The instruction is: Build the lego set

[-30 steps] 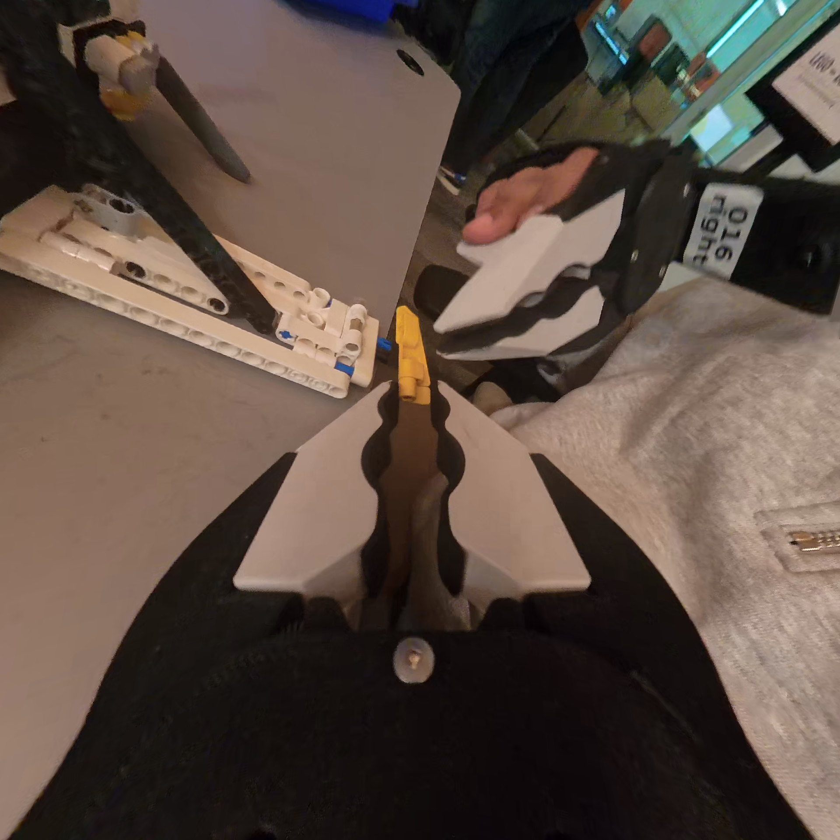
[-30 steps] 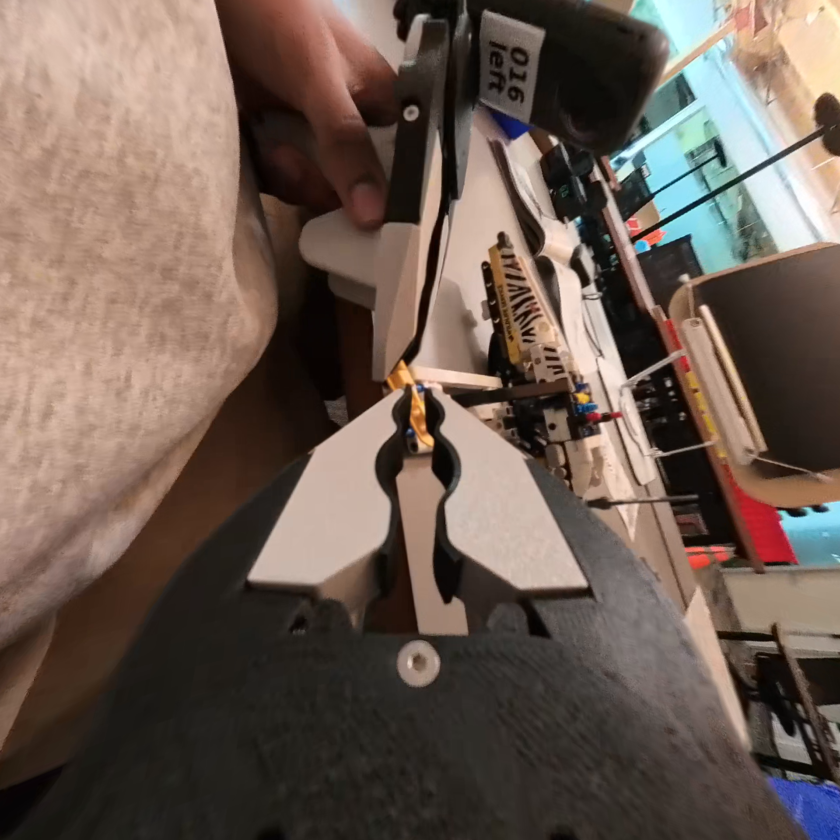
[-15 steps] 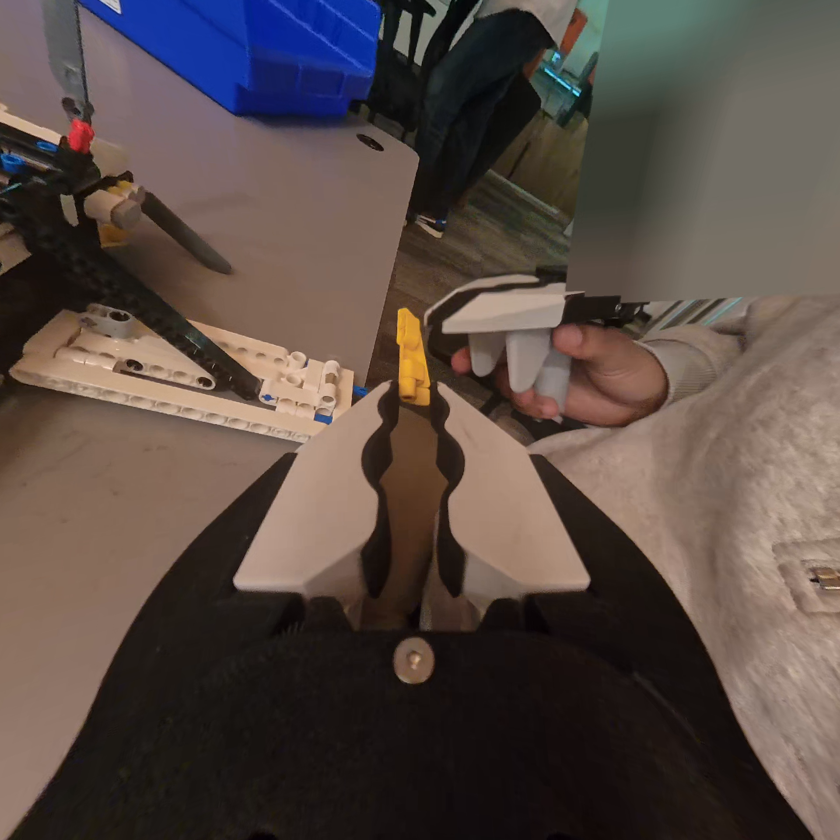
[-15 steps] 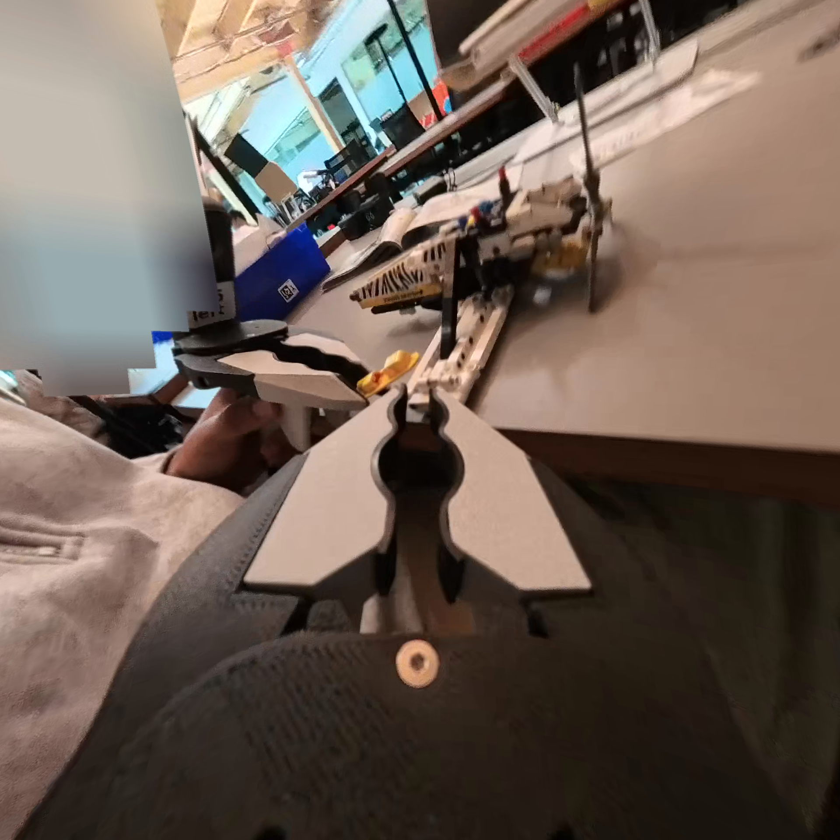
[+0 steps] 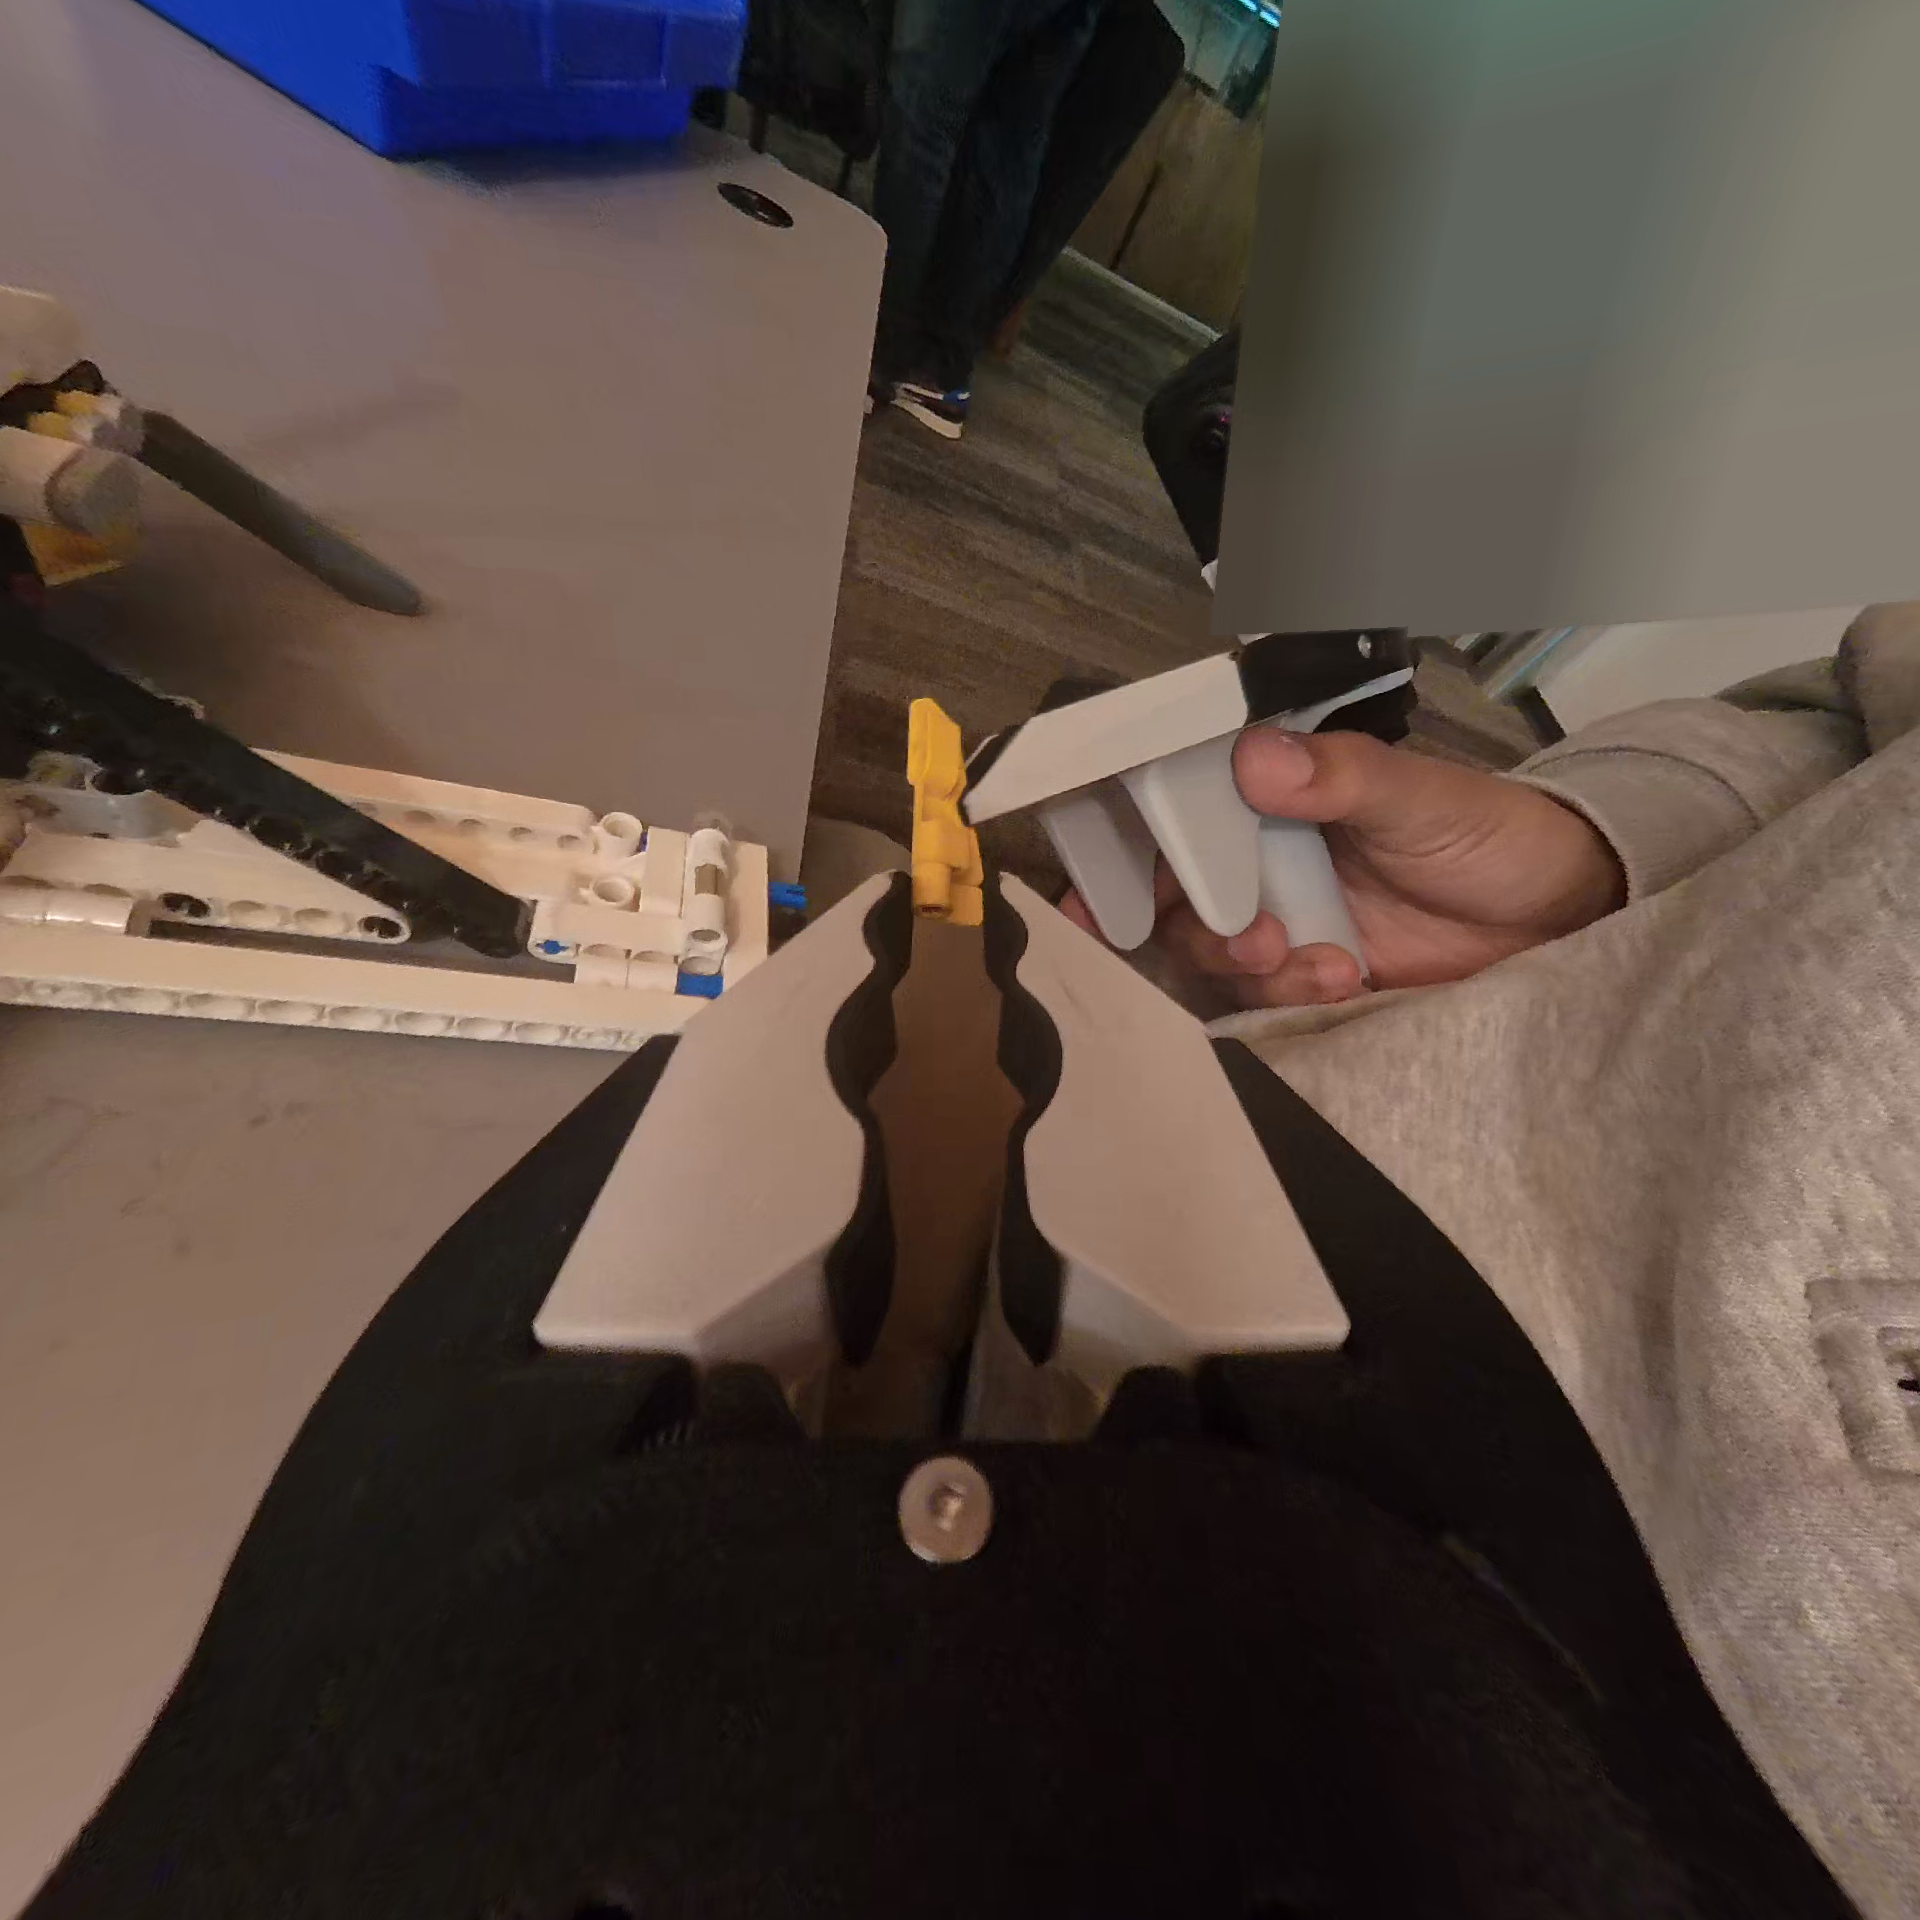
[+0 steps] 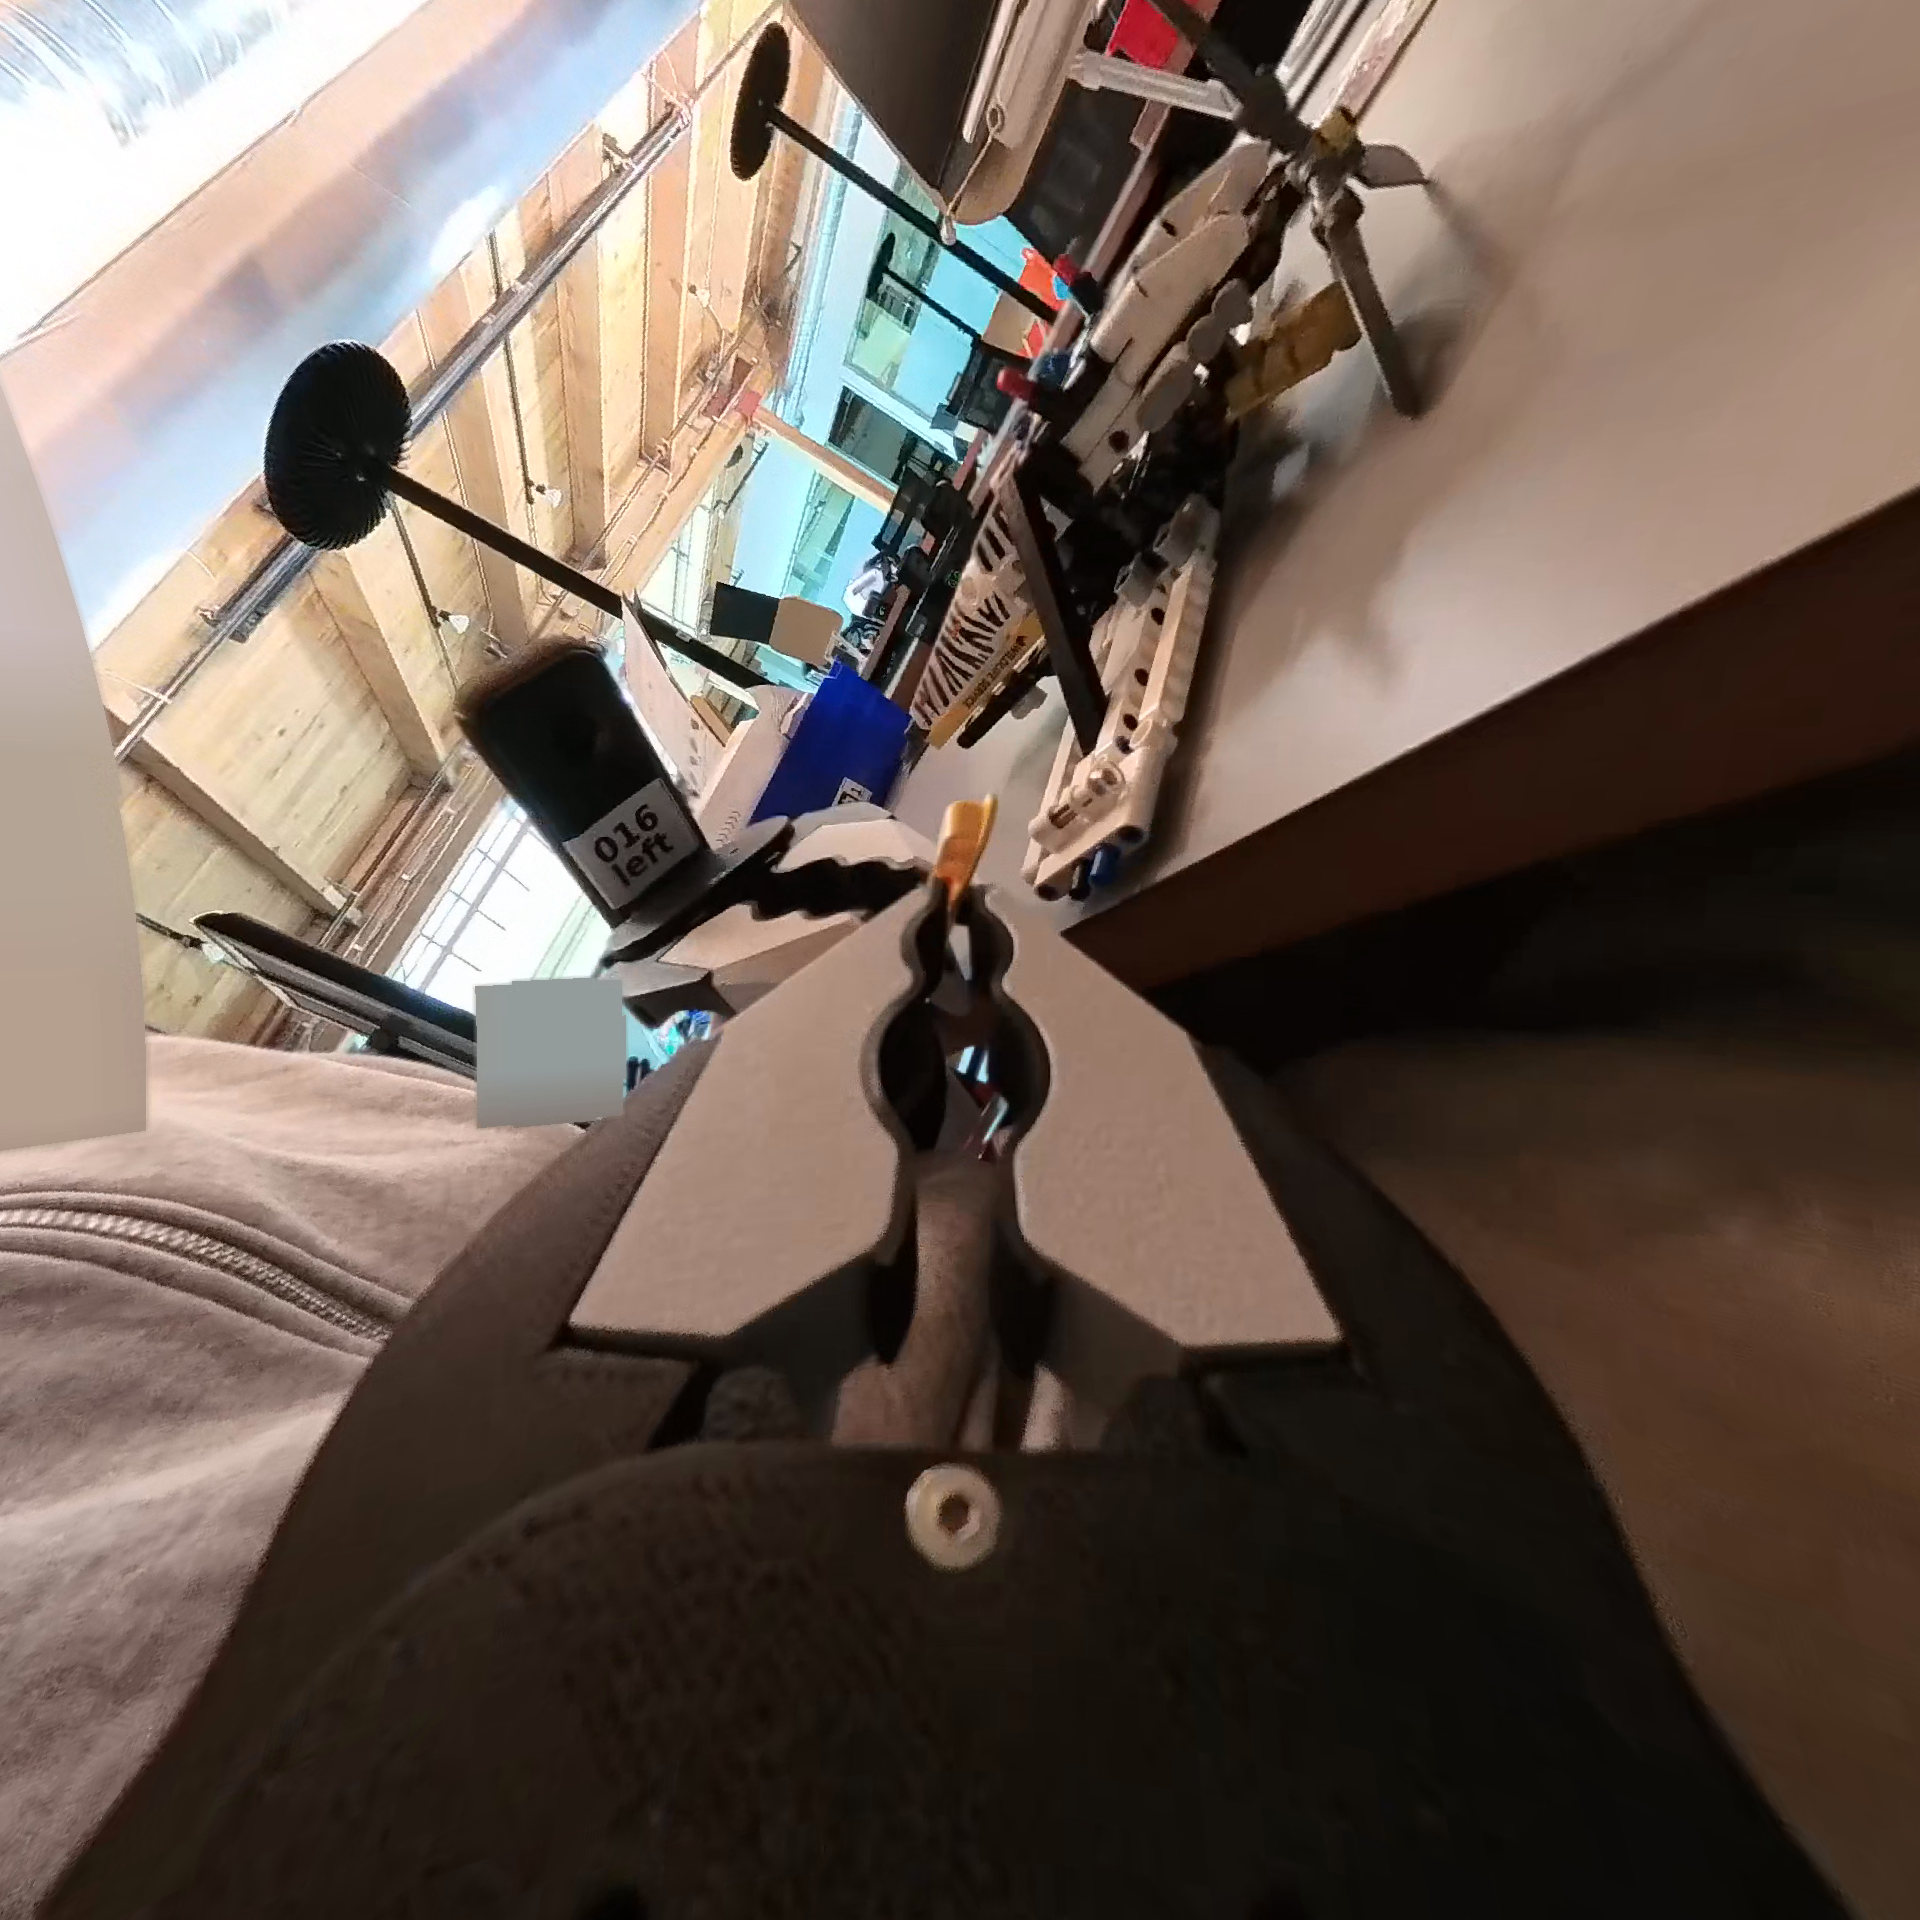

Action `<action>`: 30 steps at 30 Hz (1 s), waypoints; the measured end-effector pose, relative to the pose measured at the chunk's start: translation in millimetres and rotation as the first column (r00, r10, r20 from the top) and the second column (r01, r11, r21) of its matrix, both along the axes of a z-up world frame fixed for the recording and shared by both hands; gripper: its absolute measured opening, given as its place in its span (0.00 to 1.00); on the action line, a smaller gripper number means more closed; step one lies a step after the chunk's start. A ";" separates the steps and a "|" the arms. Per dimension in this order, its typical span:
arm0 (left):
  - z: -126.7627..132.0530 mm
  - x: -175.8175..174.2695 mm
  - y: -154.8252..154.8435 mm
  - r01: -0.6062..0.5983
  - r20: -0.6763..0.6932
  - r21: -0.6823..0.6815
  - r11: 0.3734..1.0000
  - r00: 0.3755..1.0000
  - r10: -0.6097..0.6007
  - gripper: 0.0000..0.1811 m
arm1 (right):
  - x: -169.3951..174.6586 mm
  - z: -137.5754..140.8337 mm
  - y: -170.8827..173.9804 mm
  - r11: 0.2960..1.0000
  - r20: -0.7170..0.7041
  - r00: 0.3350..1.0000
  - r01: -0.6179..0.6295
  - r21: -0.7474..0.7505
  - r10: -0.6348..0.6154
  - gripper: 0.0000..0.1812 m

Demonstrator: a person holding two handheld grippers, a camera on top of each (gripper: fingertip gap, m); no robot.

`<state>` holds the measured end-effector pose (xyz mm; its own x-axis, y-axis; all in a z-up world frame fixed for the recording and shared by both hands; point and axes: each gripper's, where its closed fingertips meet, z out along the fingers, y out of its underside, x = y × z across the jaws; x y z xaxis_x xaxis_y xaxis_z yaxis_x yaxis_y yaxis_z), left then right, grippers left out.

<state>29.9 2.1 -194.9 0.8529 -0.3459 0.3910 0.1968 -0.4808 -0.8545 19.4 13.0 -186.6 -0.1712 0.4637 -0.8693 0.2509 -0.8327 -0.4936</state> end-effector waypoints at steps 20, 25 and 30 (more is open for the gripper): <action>-1.0 -19.5 6.3 0.074 -0.111 -0.114 0.991 0.990 -0.087 0.41 | -8.8 -34.3 -7.1 0.926 0.260 0.962 0.022 -0.376 0.083 0.00; -3.9 -15.7 7.0 0.150 -0.096 -0.154 0.977 0.981 -0.166 0.43 | -13.1 -34.2 -8.3 0.913 0.295 0.954 0.071 -0.403 0.056 0.00; -13.6 -31.6 8.3 0.162 -0.226 -0.194 0.967 0.952 -0.205 0.43 | -14.8 -38.0 -8.3 0.887 0.334 0.942 0.132 -0.442 0.026 0.00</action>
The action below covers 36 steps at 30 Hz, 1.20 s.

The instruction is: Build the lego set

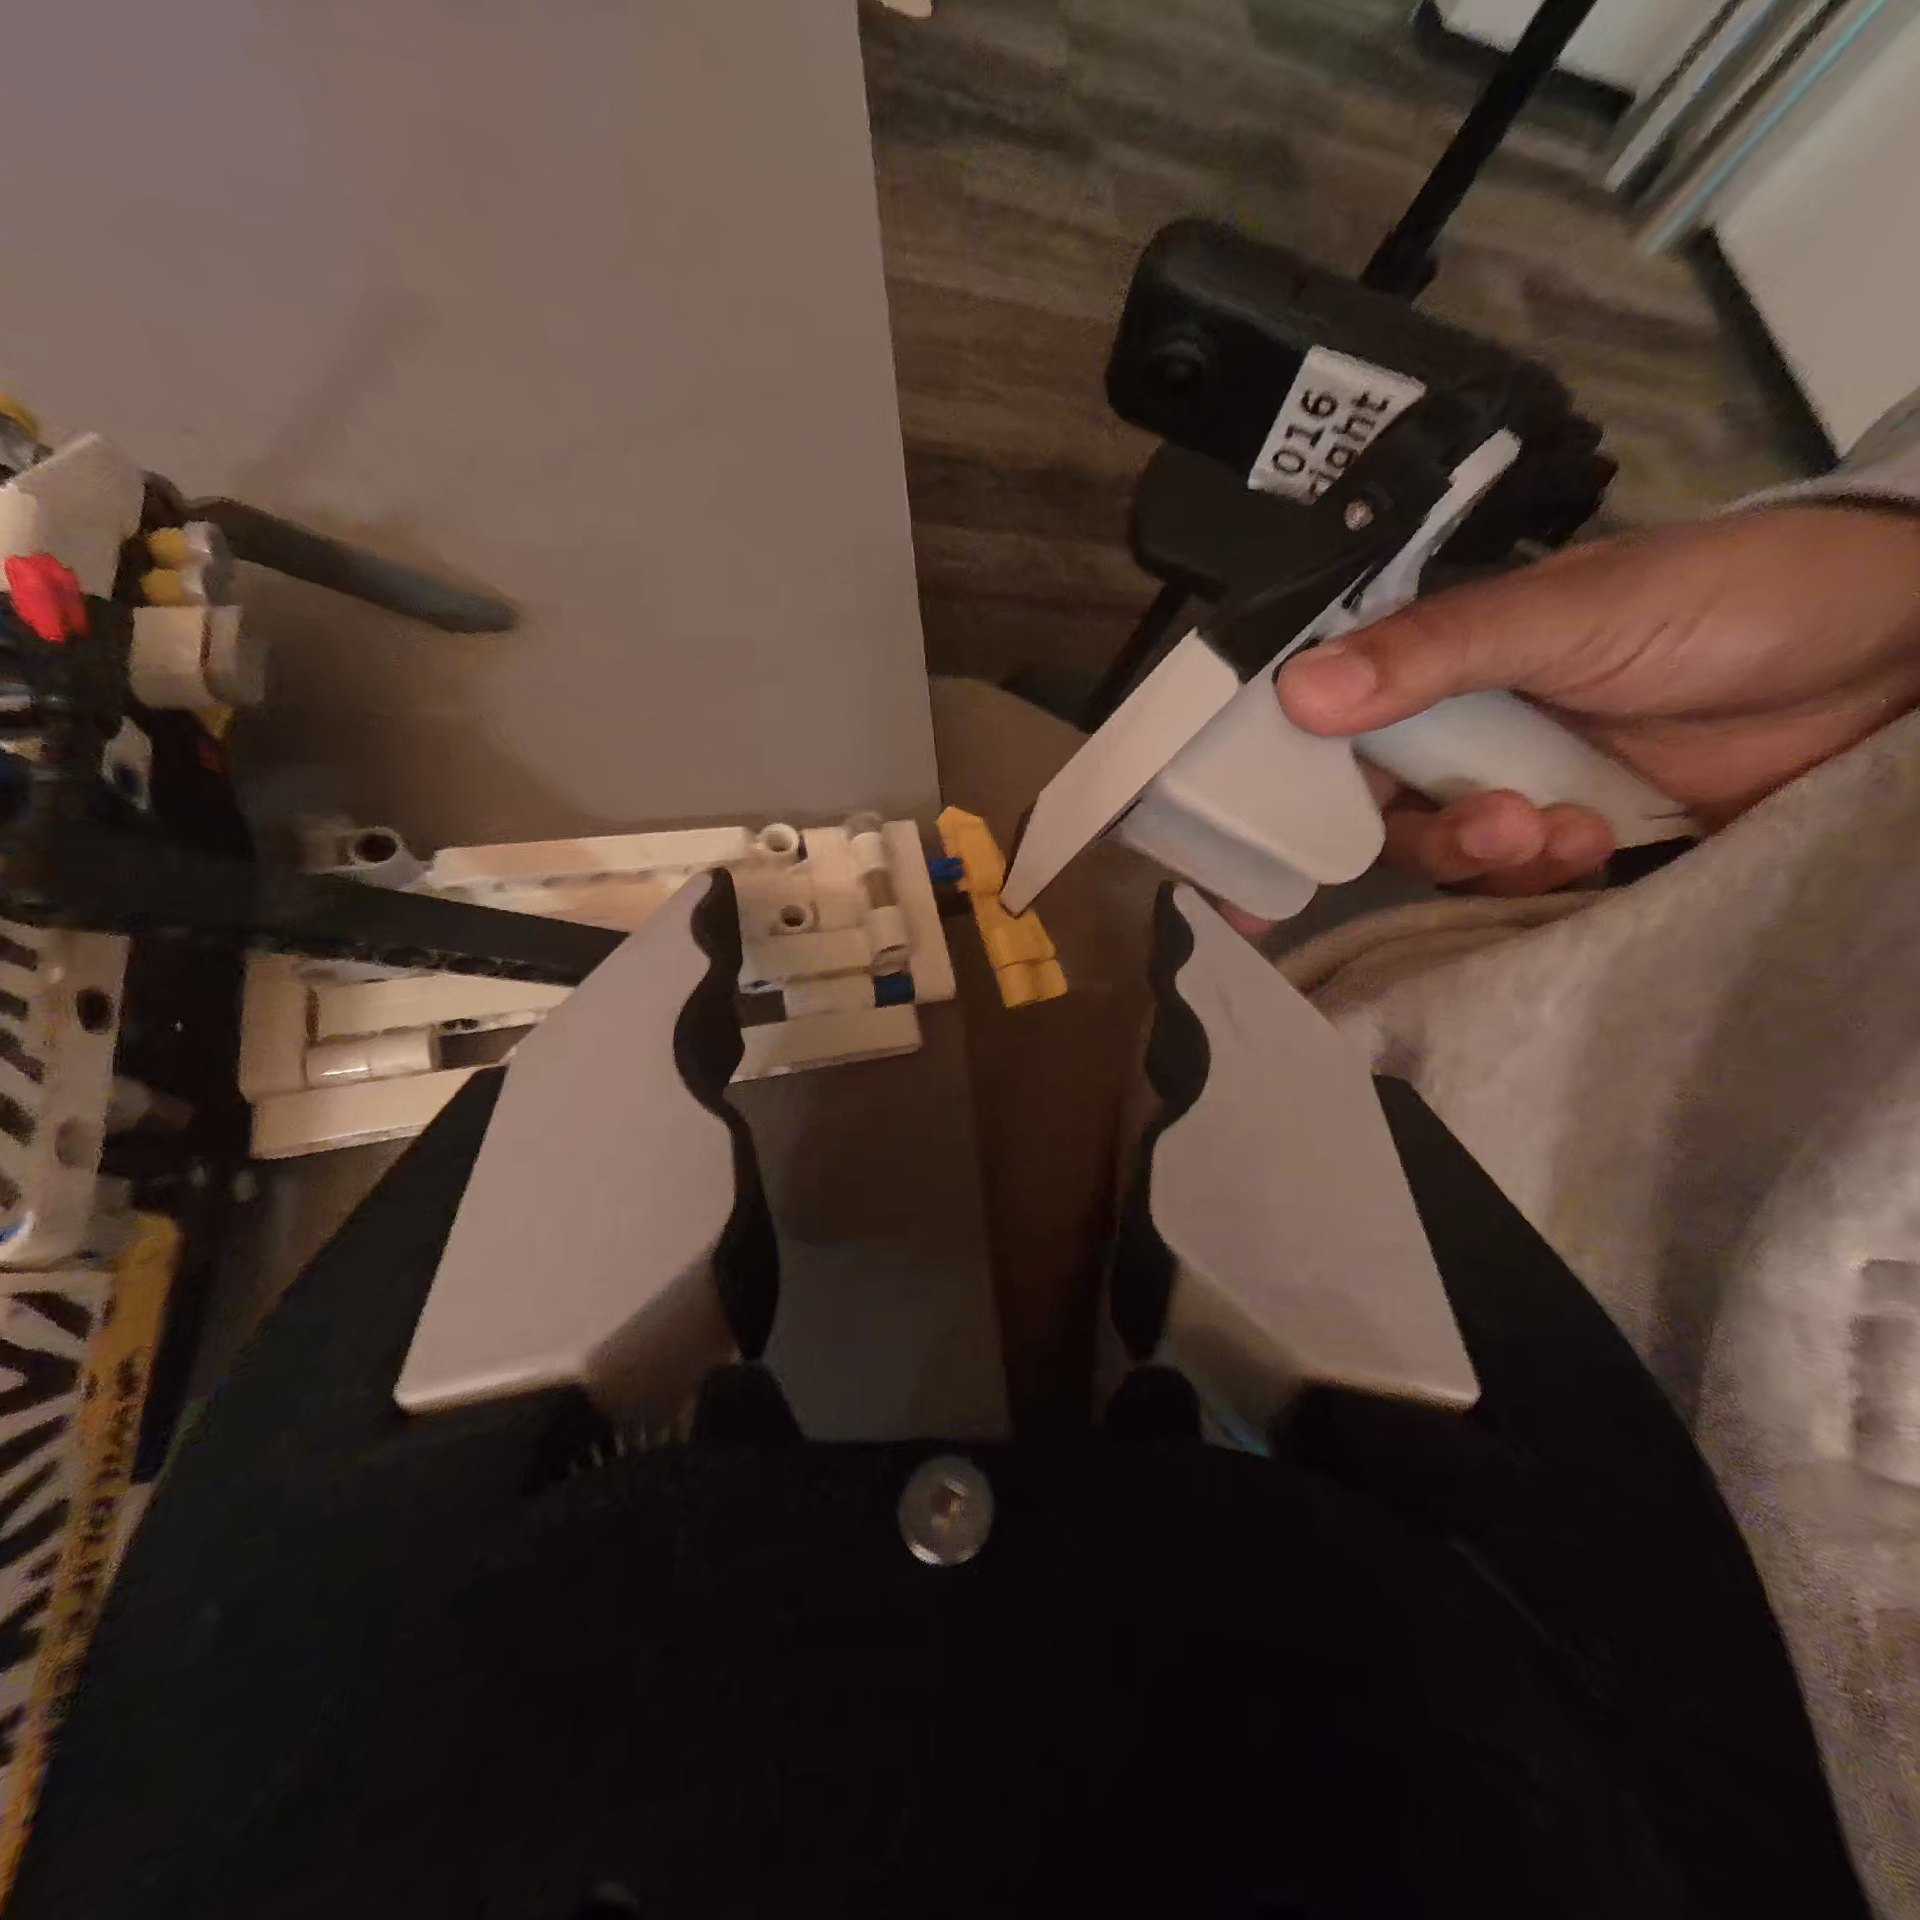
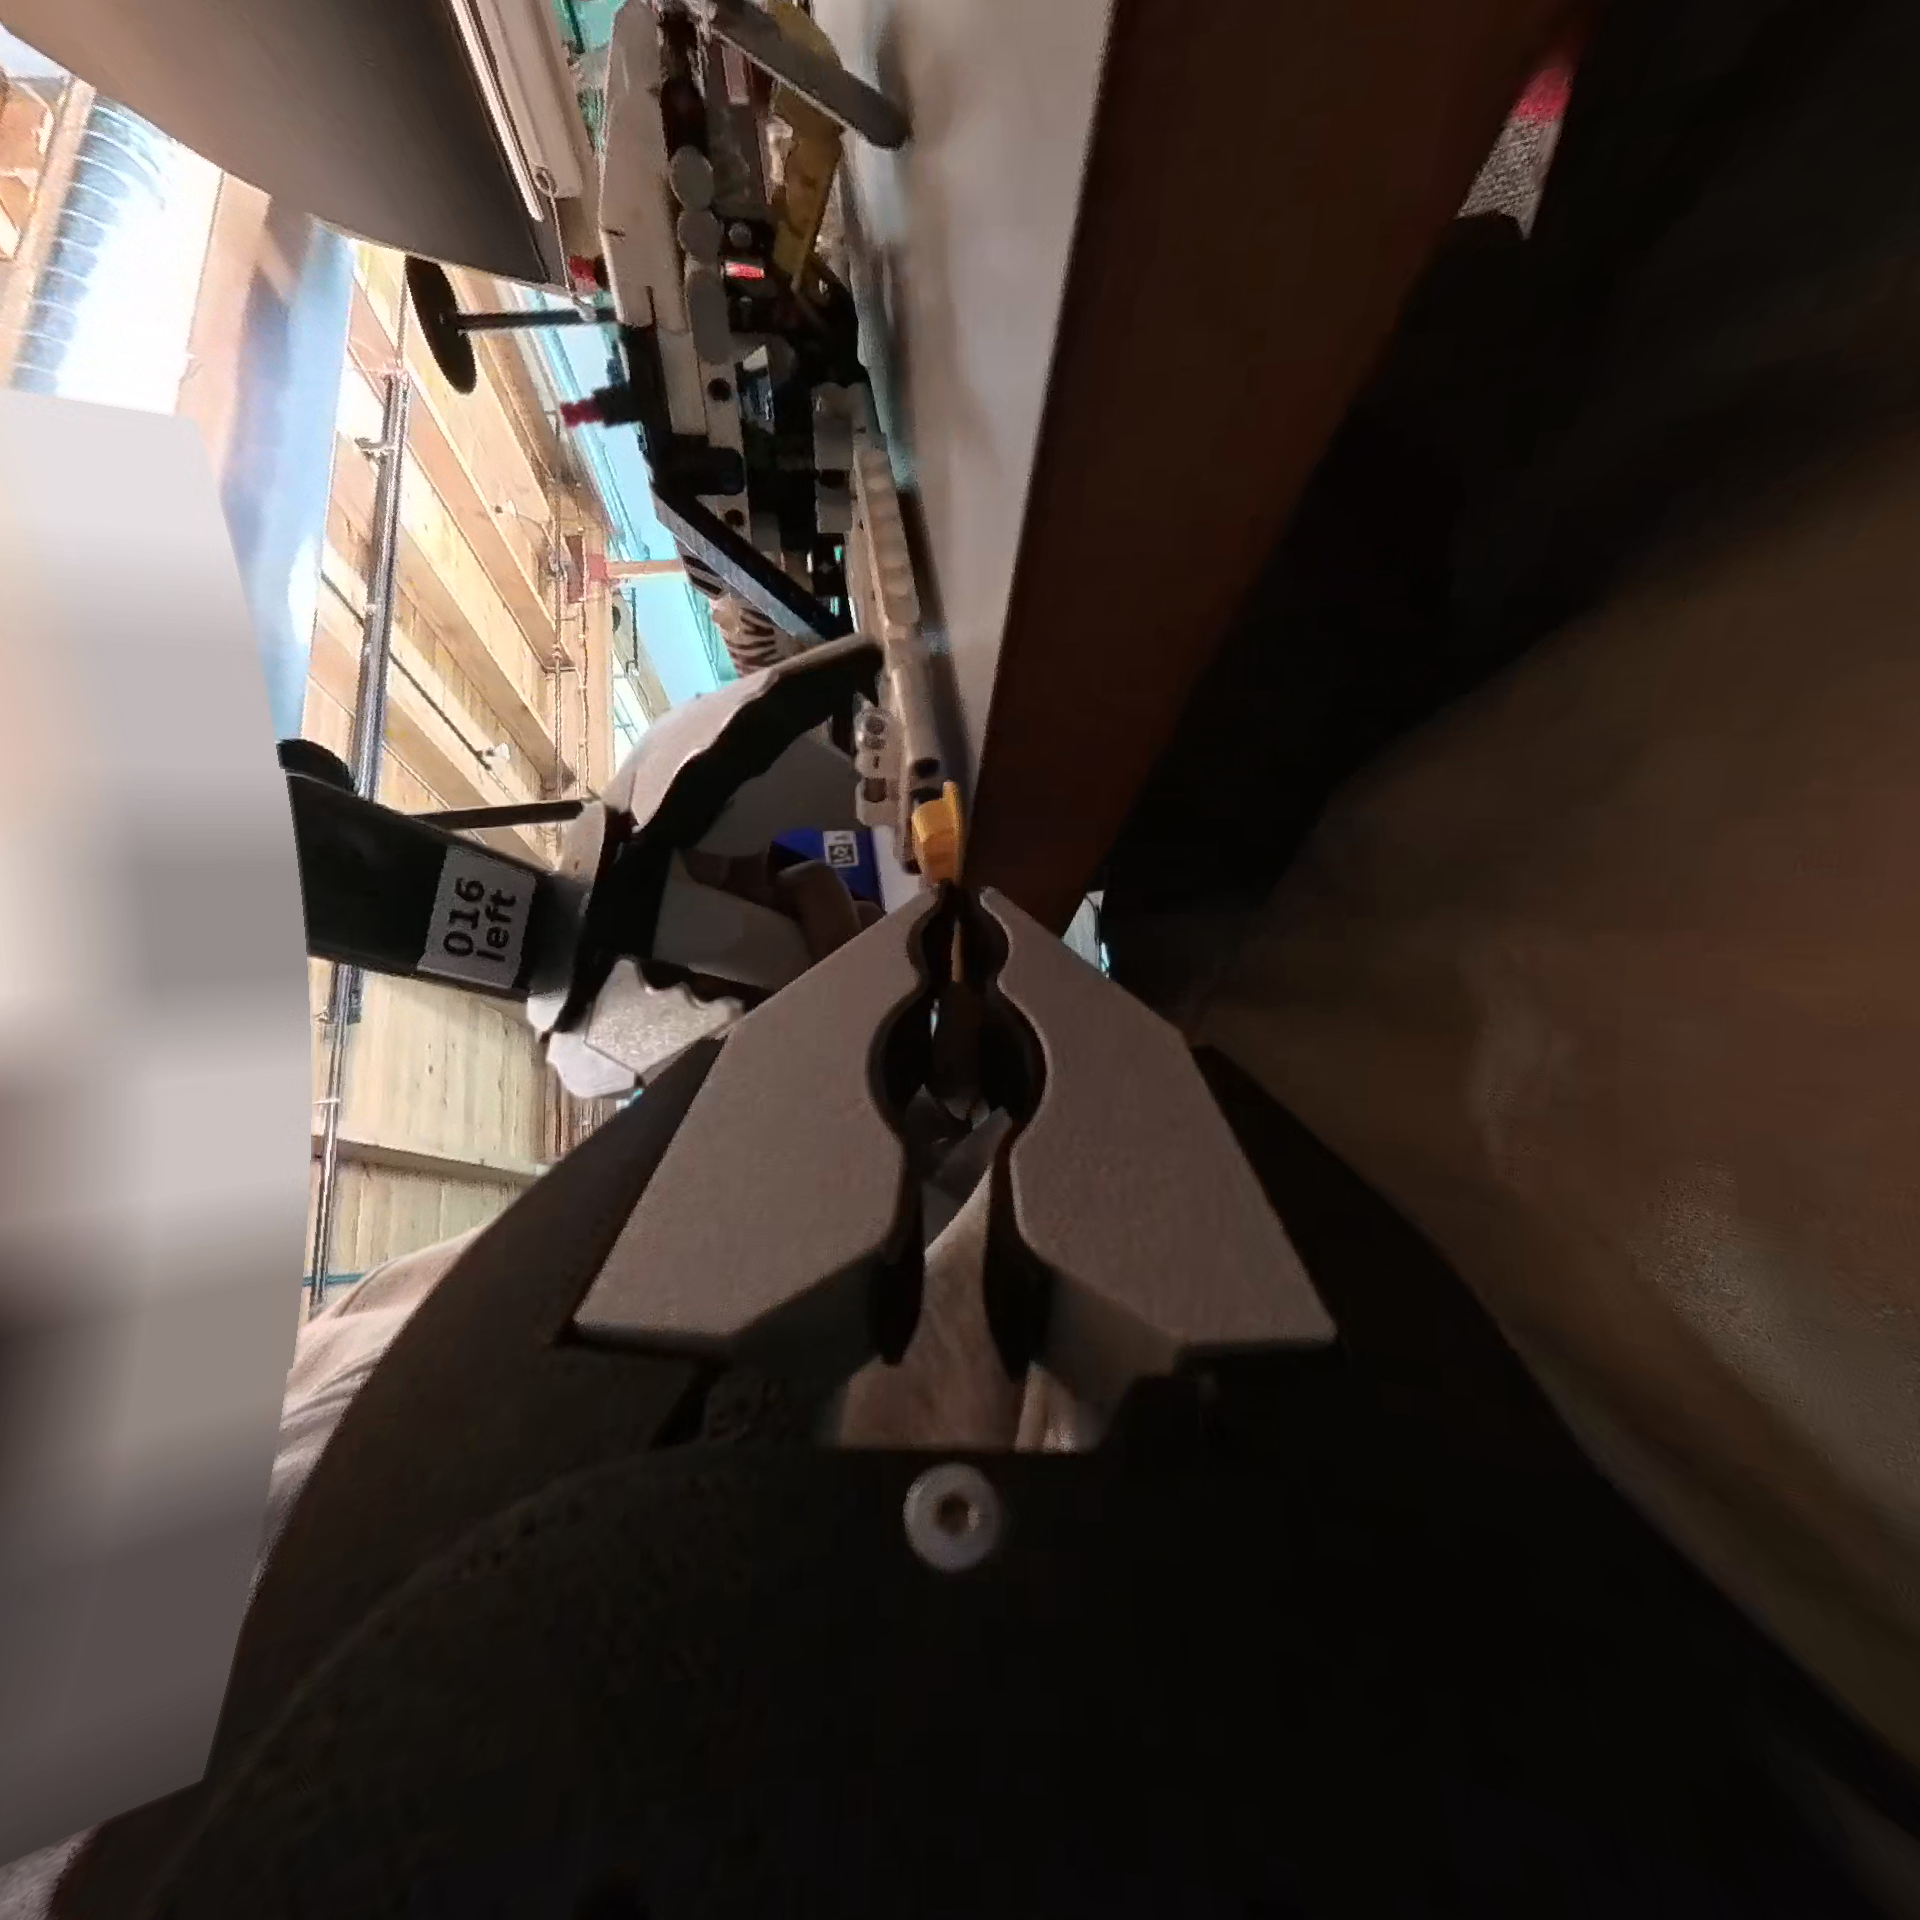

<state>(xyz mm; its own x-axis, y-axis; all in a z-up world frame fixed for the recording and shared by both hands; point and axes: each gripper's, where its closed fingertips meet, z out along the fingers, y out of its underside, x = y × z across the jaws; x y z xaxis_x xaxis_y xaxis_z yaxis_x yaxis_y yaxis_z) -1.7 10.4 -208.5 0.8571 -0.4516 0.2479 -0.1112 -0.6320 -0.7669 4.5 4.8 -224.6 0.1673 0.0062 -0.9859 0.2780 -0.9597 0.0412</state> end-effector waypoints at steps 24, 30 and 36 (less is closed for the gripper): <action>-3.3 0.5 -4.3 0.076 0.023 -0.028 0.997 0.997 -0.075 0.38 | -1.9 -3.0 -10.0 0.998 0.073 0.997 0.030 -0.046 -0.027 0.00; -4.8 -0.7 -4.0 0.075 0.020 -0.037 0.996 0.997 -0.075 0.37 | -2.2 -3.5 -10.3 0.997 0.074 0.996 0.061 -0.050 -0.057 0.00; -5.4 0.0 -4.7 0.086 0.010 -0.036 0.996 0.996 -0.086 0.37 | -0.5 -2.2 -9.9 0.996 0.072 0.995 0.074 -0.043 -0.071 0.00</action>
